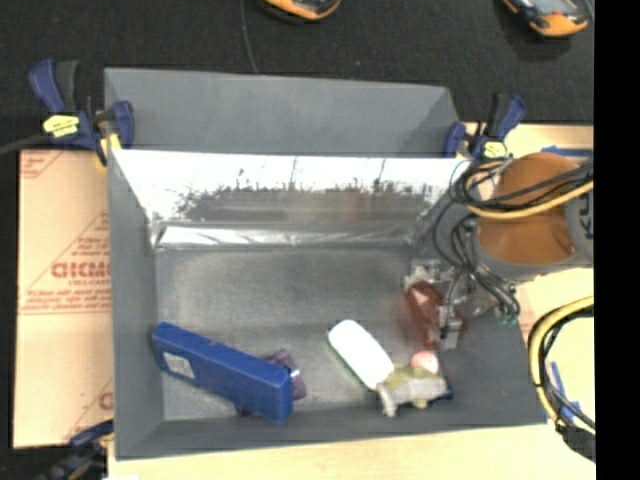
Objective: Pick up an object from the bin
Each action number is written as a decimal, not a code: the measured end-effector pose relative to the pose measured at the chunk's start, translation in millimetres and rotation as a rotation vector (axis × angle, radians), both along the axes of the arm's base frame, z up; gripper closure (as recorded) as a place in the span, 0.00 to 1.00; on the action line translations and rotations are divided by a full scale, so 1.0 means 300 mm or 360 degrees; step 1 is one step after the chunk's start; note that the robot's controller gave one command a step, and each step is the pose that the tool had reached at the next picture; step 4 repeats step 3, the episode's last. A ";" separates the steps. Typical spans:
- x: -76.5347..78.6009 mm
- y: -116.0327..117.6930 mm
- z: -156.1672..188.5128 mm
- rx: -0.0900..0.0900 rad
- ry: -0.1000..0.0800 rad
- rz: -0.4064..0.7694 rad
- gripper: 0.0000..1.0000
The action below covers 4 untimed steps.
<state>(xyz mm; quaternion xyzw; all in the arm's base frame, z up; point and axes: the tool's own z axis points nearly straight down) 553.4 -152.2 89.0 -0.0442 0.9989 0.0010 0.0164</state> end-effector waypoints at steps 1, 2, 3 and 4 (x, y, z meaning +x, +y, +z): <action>0.000 -0.021 0.201 0.0001 0.0007 0.0027 1.00; 0.006 -0.009 0.258 -0.0002 -0.0003 0.0042 1.00; -0.018 -0.024 0.401 -0.0005 -0.0002 0.0060 1.00; -0.018 -0.024 0.401 -0.0005 -0.0002 0.0060 1.00</action>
Offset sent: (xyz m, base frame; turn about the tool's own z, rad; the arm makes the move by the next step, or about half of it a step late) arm -0.0004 0.0076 0.0332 -0.0346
